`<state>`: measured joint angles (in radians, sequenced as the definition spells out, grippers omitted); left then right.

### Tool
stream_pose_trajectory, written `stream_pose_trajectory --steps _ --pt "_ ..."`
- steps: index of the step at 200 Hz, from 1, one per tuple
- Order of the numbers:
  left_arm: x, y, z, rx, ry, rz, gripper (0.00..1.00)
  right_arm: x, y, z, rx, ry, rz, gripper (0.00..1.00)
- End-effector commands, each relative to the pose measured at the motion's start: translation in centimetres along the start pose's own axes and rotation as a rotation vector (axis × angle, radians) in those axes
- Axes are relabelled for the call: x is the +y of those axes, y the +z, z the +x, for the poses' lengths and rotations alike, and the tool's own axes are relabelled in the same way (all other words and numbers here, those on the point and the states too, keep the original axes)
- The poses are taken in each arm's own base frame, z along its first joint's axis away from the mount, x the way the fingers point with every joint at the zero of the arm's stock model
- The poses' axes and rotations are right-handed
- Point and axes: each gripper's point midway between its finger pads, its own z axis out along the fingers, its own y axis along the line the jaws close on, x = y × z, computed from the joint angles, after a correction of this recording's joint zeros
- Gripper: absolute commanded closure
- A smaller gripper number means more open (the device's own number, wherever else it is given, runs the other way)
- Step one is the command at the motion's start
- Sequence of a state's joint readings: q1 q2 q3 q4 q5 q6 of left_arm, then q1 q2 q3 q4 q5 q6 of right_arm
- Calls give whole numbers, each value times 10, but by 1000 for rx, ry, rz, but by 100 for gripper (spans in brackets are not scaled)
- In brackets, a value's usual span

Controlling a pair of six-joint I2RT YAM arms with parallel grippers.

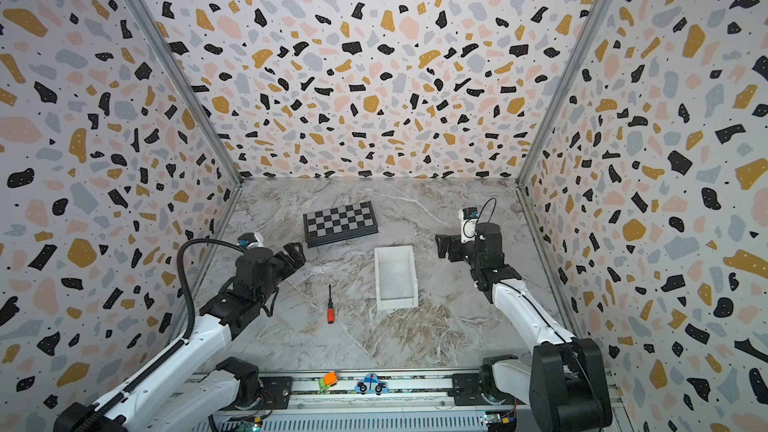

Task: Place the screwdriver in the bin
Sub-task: 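Reach the left gripper down over the red-handled screwdriver's handle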

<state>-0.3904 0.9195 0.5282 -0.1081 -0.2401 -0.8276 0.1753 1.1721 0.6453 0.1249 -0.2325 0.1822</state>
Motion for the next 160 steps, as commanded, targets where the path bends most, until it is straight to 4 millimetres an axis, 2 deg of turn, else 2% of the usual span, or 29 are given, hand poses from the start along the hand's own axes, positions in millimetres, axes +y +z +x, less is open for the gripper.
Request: stream_pose_trajectory --steps 1,34,71,104,160 --pt "-1 4 45 185 77 -48 0 6 -7 4 35 30 -13 1" --pt "-12 6 82 312 245 -77 0 1 -6 19 76 31 6 1" --pt "-10 6 112 451 379 -132 1 2 -9 28 106 32 4 1" --pt "-10 2 129 533 471 -161 12 -6 -11 33 122 51 15 1" --pt "-2 -8 156 625 524 -226 13 -14 -17 38 113 98 3 1"
